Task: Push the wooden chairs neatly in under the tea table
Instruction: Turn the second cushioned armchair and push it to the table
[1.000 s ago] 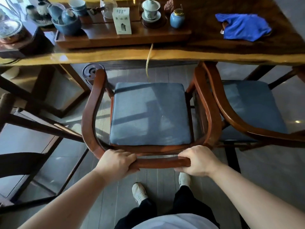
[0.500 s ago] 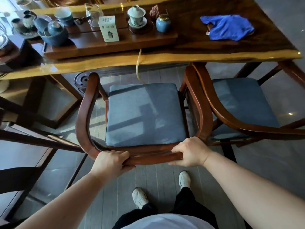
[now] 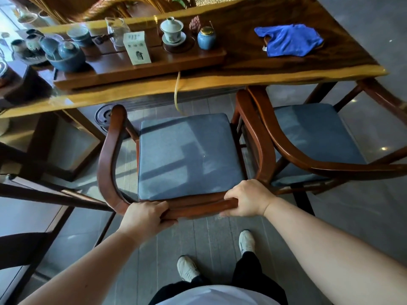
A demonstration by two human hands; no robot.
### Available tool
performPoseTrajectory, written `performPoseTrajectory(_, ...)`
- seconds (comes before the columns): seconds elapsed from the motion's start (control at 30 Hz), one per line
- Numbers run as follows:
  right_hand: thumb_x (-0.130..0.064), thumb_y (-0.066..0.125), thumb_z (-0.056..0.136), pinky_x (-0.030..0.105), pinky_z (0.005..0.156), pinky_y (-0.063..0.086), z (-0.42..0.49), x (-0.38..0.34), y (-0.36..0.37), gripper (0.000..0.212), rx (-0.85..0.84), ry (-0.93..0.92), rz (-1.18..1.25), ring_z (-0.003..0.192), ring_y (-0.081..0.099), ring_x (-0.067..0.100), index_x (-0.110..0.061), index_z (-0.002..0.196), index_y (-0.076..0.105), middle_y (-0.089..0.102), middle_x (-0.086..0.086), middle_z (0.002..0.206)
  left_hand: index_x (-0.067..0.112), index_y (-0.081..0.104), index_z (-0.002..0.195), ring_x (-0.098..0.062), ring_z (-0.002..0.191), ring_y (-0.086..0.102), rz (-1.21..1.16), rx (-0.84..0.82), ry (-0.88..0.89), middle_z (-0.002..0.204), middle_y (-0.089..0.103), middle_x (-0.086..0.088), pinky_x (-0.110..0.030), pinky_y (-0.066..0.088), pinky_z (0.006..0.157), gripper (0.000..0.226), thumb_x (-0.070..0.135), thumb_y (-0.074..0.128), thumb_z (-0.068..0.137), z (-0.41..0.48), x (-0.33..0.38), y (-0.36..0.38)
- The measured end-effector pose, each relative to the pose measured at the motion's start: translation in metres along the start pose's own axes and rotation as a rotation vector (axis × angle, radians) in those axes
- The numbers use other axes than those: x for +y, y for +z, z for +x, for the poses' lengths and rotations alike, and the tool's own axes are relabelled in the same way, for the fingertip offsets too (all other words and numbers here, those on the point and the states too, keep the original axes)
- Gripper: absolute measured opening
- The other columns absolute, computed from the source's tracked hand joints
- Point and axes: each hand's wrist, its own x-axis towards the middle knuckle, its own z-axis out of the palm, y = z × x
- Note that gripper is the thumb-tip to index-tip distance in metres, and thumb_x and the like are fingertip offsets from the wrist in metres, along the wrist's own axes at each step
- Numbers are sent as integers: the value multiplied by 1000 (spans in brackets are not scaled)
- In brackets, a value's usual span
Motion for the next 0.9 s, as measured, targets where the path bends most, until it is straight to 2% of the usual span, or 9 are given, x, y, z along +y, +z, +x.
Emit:
performPoseTrajectory(0.1,-84,37,73,33,69,51,-5,-3,5,71,4,-16,0,79,66,20,-24,87,71,72,-3,80,17,53,63,-24,45,59,-1,17,17,53,60,3,-26,43,36,41,54,71,66,-10,2,3)
performPoseTrajectory(0.2,-81,43,78,33,66,50,-4,0,4,64,-22,-49,-1,75,65,21,-23,83,69,71,-2,76,19,54,62,-22,44,58,-11,35,18,51,58,5,-25,41,35,44,62,52,68,-13,2,3)
performPoseTrajectory(0.3,-81,46,75,34,69,51,5,4,-4,63,7,-31,-4,77,65,20,-24,86,71,72,-3,78,19,54,62,-23,41,56,17,55,17,48,57,4,-25,40,35,47,66,48,68,-3,-6,-4)
performPoseTrajectory(0.43,-85,41,71,34,69,53,20,8,-21,66,18,16,18,74,65,16,-27,84,70,71,-5,75,19,54,63,-22,39,55,48,76,33,47,57,5,-24,38,36,52,70,46,67,16,-16,-21)
performPoseTrajectory(0.53,-84,44,72,32,67,50,27,2,-18,65,31,23,-11,75,64,18,-26,82,70,70,-4,74,18,57,66,-24,43,58,64,35,59,52,60,5,-26,43,37,52,69,46,69,15,-25,-27)
performPoseTrajectory(0.6,-81,49,74,30,63,44,30,-9,-6,61,57,15,-28,77,65,20,-24,82,69,71,-3,76,17,60,71,-26,49,61,55,-12,30,59,64,3,-31,48,41,49,66,58,71,9,-34,-27)
performPoseTrajectory(0.67,-79,50,76,31,63,43,34,-20,7,60,54,10,-39,79,65,22,-23,85,70,72,-2,78,19,65,88,-28,67,66,55,-120,-57,75,70,2,-35,52,53,45,62,67,73,2,-41,-26)
performPoseTrajectory(0.73,-78,49,79,32,64,45,38,-25,15,61,33,-11,-35,78,65,25,-22,88,70,72,0,77,23,65,104,-26,81,67,60,-183,-104,91,72,3,-37,53,63,47,60,65,75,-1,-44,-25)
performPoseTrajectory(0.9,-77,48,79,36,67,51,42,-8,5,61,-6,-56,-48,80,67,28,-22,93,71,73,4,80,18,65,92,-29,73,67,58,-162,-88,82,72,-2,-37,52,57,44,58,68,74,10,-35,-19)
